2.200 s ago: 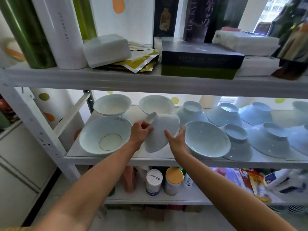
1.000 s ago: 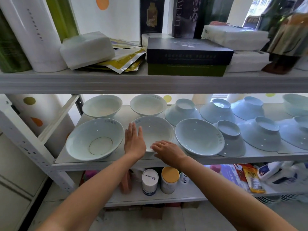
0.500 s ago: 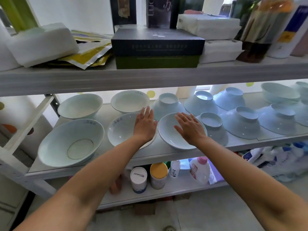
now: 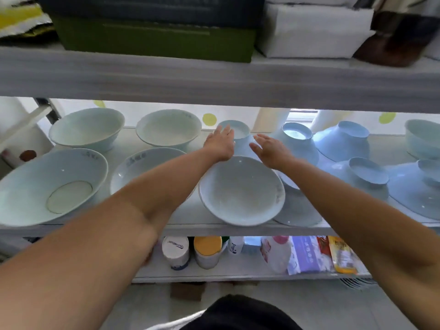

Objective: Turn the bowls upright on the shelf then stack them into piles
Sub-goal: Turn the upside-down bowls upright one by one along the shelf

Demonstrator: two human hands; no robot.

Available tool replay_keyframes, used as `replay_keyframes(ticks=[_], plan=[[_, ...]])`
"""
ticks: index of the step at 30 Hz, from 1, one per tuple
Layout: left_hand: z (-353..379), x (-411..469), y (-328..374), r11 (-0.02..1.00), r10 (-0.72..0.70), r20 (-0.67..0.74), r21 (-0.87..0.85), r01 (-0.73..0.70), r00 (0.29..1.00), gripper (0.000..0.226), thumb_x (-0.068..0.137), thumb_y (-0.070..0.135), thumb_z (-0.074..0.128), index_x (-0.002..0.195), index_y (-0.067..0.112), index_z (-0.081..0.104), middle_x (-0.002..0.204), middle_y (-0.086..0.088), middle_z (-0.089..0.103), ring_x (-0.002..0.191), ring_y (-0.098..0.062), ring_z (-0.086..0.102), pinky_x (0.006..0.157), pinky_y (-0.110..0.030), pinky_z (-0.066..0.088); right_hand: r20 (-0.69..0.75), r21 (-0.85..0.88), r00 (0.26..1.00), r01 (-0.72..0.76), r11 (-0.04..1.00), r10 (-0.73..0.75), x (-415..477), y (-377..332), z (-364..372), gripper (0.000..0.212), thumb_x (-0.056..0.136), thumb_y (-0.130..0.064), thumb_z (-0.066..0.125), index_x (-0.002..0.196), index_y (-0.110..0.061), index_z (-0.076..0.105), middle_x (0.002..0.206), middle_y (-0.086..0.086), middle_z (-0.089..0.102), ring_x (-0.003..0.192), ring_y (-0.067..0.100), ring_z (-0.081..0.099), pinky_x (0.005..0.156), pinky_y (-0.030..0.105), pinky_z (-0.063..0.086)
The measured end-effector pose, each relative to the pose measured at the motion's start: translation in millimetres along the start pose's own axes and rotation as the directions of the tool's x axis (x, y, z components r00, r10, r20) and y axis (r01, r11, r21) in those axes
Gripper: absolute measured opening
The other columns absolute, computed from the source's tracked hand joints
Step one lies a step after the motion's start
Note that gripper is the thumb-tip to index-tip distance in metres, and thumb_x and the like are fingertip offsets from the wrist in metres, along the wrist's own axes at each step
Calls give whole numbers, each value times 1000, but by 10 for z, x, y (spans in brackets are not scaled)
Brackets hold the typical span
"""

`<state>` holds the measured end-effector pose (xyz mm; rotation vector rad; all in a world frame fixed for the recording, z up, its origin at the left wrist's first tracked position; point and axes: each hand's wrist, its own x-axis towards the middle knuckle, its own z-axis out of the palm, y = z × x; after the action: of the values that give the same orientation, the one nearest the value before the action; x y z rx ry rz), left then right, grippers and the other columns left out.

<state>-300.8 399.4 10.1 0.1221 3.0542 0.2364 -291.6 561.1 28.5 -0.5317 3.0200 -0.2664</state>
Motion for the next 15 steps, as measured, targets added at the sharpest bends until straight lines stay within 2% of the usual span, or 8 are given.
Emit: replay_keyframes(ticks=[4,6,9,12,15], plan=[[75,273,128,987,-147,87,-53,152,985,49,95,12,35,144,9,30,154,-9,26,145,-28,15,115,-47,27,105,-17,993,52,998,-50,142,229,-3,54,102,-39,25,148,-10,26,157,4,25,142,24,28,115,36,22],[100,294,200,984,-176,48,-26,177,983,45,92,8,37,137,8,41,145,-13,40,140,-29,29,110,-42,35,155,-23,986,67,998,-62,172,304,9,54,102,-40,24,149,-12,24,158,2,22,144,21,26,115,34,21],[68,271,300,988,-130,-101,74,138,986,34,92,0,37,122,3,52,129,-17,54,120,-35,52,93,-39,44,210,-14,976,66,998,-62,202,362,28,56,102,-42,23,150,-14,22,158,2,22,144,22,25,114,35,22],[43,312,317,981,-73,-152,166,98,986,30,91,-3,38,114,1,56,124,-19,57,114,-38,55,88,-41,45,274,0,962,18,1000,-18,226,368,43,57,101,-44,25,147,-9,29,153,9,33,140,28,32,111,38,27],[27,376,280,980,-52,-156,180,80,986,28,89,-5,40,110,-1,57,122,-20,56,114,-39,54,88,-42,46,318,32,948,-23,999,12,251,336,63,57,101,-43,26,139,-2,38,146,16,41,133,32,39,107,36,31]])
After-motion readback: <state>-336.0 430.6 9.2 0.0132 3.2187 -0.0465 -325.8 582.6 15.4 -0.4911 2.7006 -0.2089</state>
